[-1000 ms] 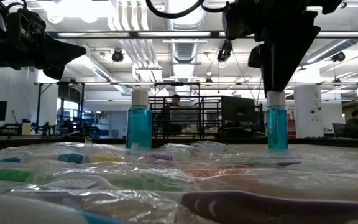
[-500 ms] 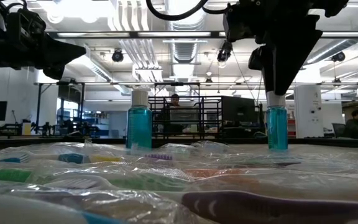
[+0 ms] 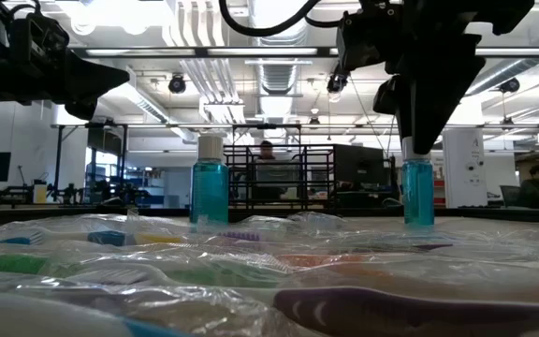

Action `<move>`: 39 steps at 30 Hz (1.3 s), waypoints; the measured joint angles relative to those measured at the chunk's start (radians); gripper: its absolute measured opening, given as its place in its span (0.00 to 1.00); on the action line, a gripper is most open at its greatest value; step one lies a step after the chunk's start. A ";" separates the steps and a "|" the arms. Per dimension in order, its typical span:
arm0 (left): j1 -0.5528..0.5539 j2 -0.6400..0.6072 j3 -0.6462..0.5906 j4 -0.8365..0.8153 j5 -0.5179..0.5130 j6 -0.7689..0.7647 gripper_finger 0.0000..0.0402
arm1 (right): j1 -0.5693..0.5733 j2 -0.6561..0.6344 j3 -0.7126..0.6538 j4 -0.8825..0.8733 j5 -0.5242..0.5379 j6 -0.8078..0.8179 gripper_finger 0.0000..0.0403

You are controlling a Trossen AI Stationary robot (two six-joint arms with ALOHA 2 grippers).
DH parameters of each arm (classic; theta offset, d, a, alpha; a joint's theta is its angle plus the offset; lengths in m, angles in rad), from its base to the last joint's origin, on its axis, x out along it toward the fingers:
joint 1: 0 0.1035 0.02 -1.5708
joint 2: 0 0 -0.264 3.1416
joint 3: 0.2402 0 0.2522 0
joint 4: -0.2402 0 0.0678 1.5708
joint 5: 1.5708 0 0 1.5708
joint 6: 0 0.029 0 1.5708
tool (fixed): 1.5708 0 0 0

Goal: Pick & Place toothbrushing station
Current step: Put the right mouthwash into the wire organizer

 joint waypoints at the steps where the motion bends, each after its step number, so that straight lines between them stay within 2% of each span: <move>1: 0.000 0.000 0.000 0.000 0.000 0.000 0.06 | 0.000 0.000 0.000 0.000 0.000 -0.002 0.30; 5: 0.000 0.000 0.000 0.000 0.000 0.000 0.06 | 0.000 0.000 0.004 -0.002 0.001 -0.035 0.22; 14: 0.000 0.000 0.000 0.000 0.000 0.000 0.06 | 0.000 -0.001 0.069 -0.065 0.070 -0.089 0.21; 23: 0.001 0.000 0.000 0.000 0.000 0.000 0.06 | -0.016 -0.049 0.215 -0.215 0.228 -0.200 0.21; 32: 0.001 0.000 0.000 -0.008 0.000 0.005 0.06 | -0.152 -0.106 0.320 -0.221 0.234 -0.489 0.21; 39: 0.001 0.000 0.000 -0.016 -0.001 0.018 0.06 | -0.296 -0.082 0.422 -0.216 0.229 -0.711 0.21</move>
